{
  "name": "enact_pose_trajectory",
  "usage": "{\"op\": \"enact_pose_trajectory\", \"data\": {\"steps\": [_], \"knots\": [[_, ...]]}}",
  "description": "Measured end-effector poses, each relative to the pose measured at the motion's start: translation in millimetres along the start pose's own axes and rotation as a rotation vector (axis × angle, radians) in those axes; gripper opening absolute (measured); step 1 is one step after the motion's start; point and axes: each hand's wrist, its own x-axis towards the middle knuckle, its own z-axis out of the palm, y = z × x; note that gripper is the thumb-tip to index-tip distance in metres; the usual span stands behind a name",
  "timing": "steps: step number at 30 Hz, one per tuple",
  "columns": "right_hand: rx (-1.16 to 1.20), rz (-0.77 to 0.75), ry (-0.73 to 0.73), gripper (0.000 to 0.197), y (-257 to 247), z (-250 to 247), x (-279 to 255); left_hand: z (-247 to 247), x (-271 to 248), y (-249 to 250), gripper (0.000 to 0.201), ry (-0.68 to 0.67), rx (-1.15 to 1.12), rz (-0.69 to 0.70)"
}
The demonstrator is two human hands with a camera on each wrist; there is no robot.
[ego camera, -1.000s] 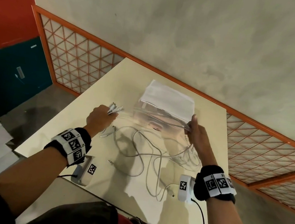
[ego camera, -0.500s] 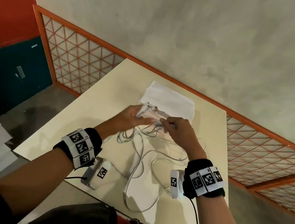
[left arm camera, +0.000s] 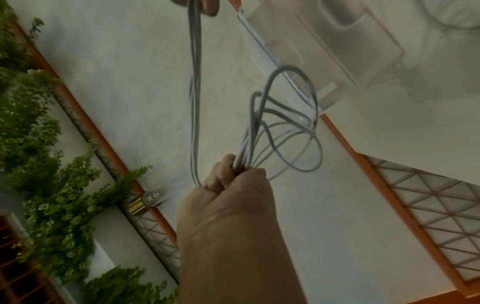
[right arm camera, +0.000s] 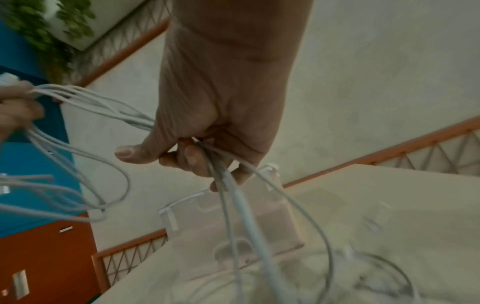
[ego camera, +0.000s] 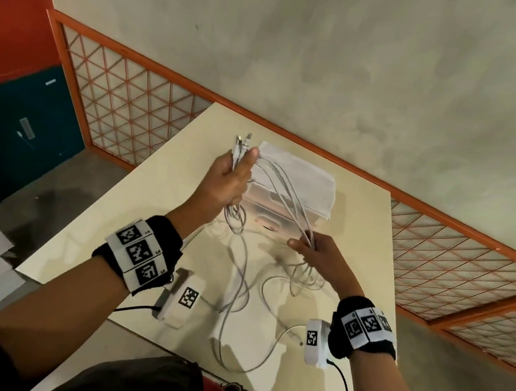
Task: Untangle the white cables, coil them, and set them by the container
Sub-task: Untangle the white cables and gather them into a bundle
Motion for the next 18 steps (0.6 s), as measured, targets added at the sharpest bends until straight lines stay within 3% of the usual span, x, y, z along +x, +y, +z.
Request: {"op": "enact_pose_trajectory", "data": {"steps": [5, 9, 14, 18], "knots": [[-0.067, 0.106, 0.023, 0.038, 32.6, 5.4, -1.2, -7.2, 1.5, 2.6, 0.037, 0.178, -0.129, 0.027], [-0.064, 0.145, 0.093, 0.045, 44.7, 5.6, -2.0, -19.0, 2.9, 0.7, 0.039, 0.308, -0.101, 0.018], [-0.058, 0.03, 0.381, 0.046, 23.1, -15.5, 1.6, -39.6, -2.9, -23.3, 0.04, 0.504, 0.19, -0.028], [-0.071, -0.081, 0.445, 0.042, 7.6, -34.4, 2.1, -48.2, -12.2, -35.2, 0.045, 0.584, 0.3, -0.017]]}}
